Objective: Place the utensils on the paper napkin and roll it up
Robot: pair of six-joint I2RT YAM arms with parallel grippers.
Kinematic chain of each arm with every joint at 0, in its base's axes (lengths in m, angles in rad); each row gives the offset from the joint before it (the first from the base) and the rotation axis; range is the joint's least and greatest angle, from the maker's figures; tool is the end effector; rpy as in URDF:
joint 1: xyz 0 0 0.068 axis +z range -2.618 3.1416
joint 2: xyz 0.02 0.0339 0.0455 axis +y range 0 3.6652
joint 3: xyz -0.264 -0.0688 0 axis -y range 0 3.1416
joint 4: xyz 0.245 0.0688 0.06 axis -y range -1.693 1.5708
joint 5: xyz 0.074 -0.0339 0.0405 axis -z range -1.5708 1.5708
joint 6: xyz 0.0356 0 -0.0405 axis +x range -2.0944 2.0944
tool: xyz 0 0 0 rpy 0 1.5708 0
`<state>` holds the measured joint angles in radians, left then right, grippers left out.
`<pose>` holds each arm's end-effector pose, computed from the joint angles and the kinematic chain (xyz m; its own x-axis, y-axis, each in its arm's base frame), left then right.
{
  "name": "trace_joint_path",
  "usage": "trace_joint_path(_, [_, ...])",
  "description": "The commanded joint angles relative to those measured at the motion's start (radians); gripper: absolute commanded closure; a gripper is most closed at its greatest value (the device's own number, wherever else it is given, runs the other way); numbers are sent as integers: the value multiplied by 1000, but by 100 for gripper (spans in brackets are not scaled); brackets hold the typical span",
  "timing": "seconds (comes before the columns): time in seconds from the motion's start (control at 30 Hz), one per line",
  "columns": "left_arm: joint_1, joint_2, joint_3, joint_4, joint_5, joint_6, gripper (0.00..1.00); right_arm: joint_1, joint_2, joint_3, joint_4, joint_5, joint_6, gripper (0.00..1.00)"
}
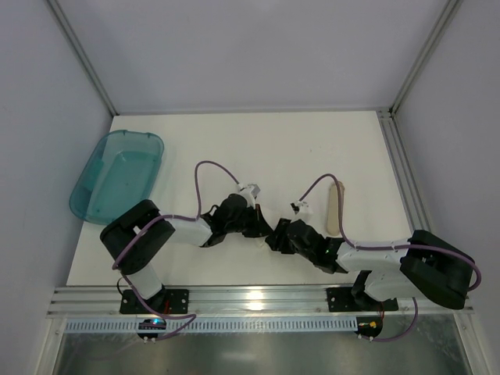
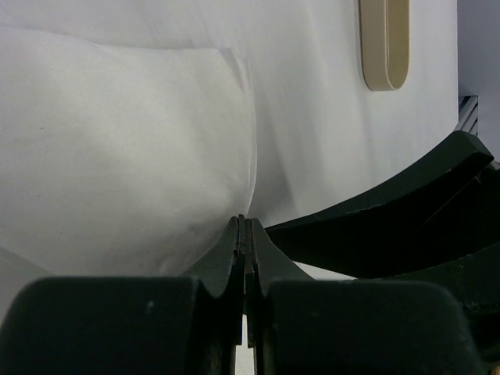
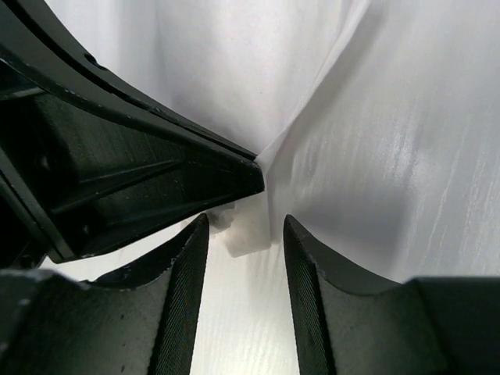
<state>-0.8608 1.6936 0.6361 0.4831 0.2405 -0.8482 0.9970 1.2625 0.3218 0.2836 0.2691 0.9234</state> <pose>0.1996 -0.2452 0.1326 -0.8845 -0.0886 -0.4581 0.3076 0.6275 -0.7153 0.1266 0.1784 0.1363 -0.7546 0.2490 -0.6071 -0.1549 0.8314 0.5336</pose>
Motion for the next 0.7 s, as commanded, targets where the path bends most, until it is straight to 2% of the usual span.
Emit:
trace_joint_path(0.0, [-12, 9, 36, 58, 29, 12, 100, -5, -17, -10, 106, 38, 11, 53])
trace_joint_path(0.2, [-12, 14, 40, 55, 28, 12, 100, -5, -23, -15, 120, 30, 15, 48])
trace_joint_path(0.27, [-12, 12, 39, 58, 29, 11, 100, -3, -9, -4, 111, 38, 20, 43])
trace_joint_path(0.47, [-14, 12, 34, 61, 31, 6, 100, -5, 35, 10, 112, 50, 26, 42])
trace_joint_path(0.53, [-12, 12, 33, 63, 33, 6, 100, -5, 41, 8, 101, 55, 29, 44])
trace_joint_path(0.67, [-14, 14, 33, 74, 40, 5, 100, -5, 61, -24, 127, 62, 43, 65])
